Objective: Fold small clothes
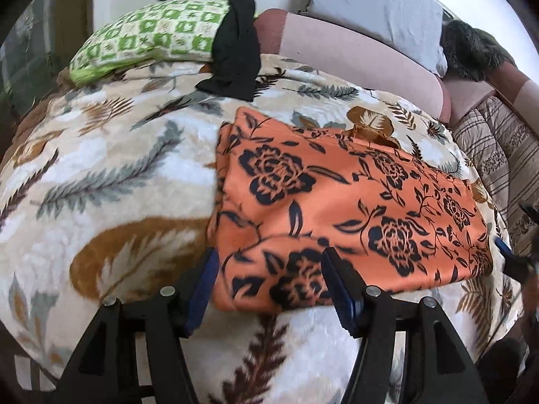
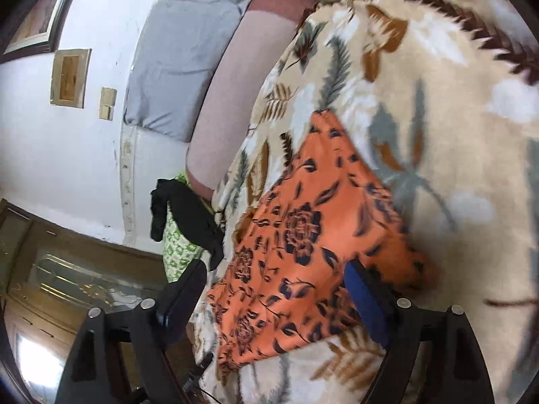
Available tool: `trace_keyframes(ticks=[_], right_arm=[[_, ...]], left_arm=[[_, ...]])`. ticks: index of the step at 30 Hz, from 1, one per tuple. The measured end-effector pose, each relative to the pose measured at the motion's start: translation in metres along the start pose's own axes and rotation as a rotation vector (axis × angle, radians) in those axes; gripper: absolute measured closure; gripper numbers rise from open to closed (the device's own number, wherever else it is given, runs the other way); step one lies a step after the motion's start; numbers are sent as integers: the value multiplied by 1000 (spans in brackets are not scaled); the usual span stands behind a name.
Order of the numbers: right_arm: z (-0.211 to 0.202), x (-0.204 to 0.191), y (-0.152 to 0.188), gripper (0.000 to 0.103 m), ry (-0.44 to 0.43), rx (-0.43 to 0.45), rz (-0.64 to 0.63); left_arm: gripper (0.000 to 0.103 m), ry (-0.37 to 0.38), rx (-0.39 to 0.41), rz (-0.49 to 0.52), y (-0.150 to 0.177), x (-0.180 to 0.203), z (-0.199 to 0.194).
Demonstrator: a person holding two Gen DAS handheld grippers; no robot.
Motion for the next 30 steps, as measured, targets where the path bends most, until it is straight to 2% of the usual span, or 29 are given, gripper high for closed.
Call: trace_keyframes(ticks=[3, 5, 6, 8, 11, 15, 18, 21, 26, 30], right_arm=[[31, 35, -22, 17, 82, -14, 26], [43, 59, -29, 19, 93, -33, 69], [37, 60, -33, 18, 70, 13, 140], [24, 39, -33, 18, 42, 32, 98], [-7, -2, -1, 17, 70, 13, -68], [-25, -15, 63, 17, 109, -91, -137], [-30, -17, 93, 17, 160, -141, -191], [-24, -12, 104, 17, 204, -174, -218], [-14, -2, 105, 17, 216, -200, -157], [-13, 7, 98, 17, 222, -180, -102]], left_arm=[[39, -6, -14, -16, 7, -9, -6], [39, -23, -17, -7, 10, -14, -8], [39, -23, -10, -2, 10, -15, -10], [39, -31, -1, -5, 8, -15, -10], [39, -28, -9, -4, 6, -8, -4], [39, -56, -10, 28, 7, 8, 1], [39, -80, 0, 37, 6, 11, 0], [39, -98, -7, 28, 6, 10, 2], [39, -110, -14, 15, 6, 5, 2], [39, -113, -14, 26, 7, 6, 5]])
Point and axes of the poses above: each gripper's, at about its wrist camera, not at the fingertips, and z roughly the way its jaws point, x to its right, y to its underside, the point moved 7 cm from there along z, roughly the way its jaws point, and after that the axes turned 15 degrees about -z, right-handed, at the moved point
